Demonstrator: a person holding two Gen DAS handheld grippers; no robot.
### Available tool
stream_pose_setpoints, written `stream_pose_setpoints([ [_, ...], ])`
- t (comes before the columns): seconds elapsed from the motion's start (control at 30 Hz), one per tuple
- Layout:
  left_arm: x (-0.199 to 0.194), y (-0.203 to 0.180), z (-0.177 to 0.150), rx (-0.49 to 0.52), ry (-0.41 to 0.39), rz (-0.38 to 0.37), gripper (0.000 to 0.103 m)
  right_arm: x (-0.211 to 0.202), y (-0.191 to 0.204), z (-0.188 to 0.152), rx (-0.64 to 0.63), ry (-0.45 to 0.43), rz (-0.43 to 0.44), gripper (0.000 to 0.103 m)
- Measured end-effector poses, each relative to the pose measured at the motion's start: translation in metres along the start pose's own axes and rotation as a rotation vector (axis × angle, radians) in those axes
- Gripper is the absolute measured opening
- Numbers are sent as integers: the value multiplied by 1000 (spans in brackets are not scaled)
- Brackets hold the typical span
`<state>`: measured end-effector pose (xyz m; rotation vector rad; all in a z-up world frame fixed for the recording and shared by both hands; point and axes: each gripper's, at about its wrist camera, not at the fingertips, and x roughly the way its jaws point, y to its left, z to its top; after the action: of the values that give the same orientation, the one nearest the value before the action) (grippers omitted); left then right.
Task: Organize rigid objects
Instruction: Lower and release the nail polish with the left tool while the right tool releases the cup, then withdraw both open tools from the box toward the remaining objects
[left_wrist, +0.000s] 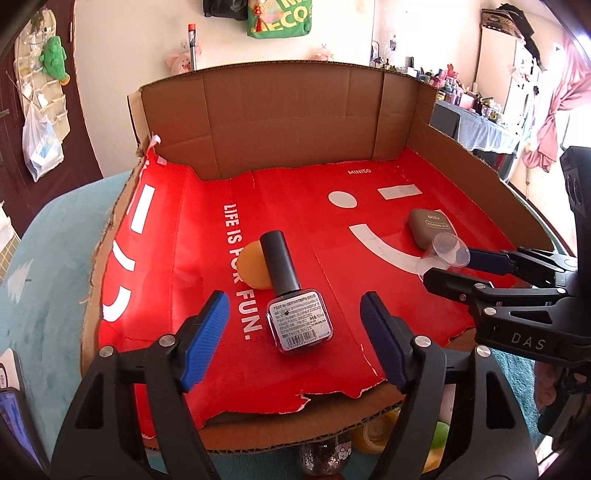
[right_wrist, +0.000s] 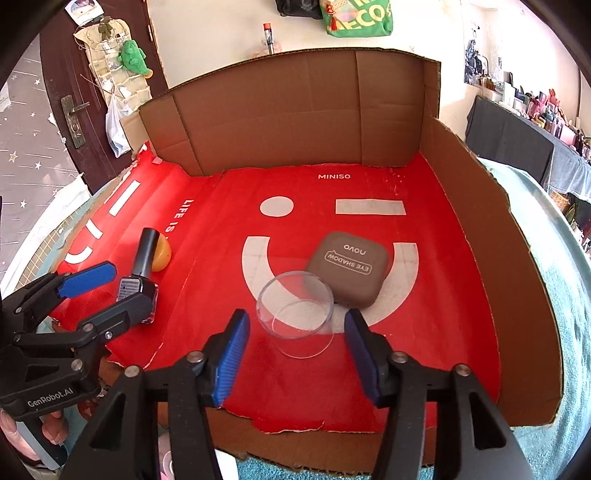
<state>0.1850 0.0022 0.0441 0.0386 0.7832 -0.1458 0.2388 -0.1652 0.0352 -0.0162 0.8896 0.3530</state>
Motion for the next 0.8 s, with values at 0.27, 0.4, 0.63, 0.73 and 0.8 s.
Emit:
stream_pose_setpoints([
  [0.27,-20,1,-2,-2,-40,21,78,-16,4,-4,9,-33,17,69],
  [0.4,-30,3,-5,-14,-60,30,91,-26,6,-6,14,-58,35,75],
  [0.63,-43,7,-12,-37,-82,24,100,-47,11,-10,6,-118,61,93],
  [0.73,-46,8,-15,-51,-86,14,103,-55,12,-12,12,-140,75,100],
  [0.8,-51,8,-17,-49,-97,20,103,-60,14,-13,8,-155,80,103],
])
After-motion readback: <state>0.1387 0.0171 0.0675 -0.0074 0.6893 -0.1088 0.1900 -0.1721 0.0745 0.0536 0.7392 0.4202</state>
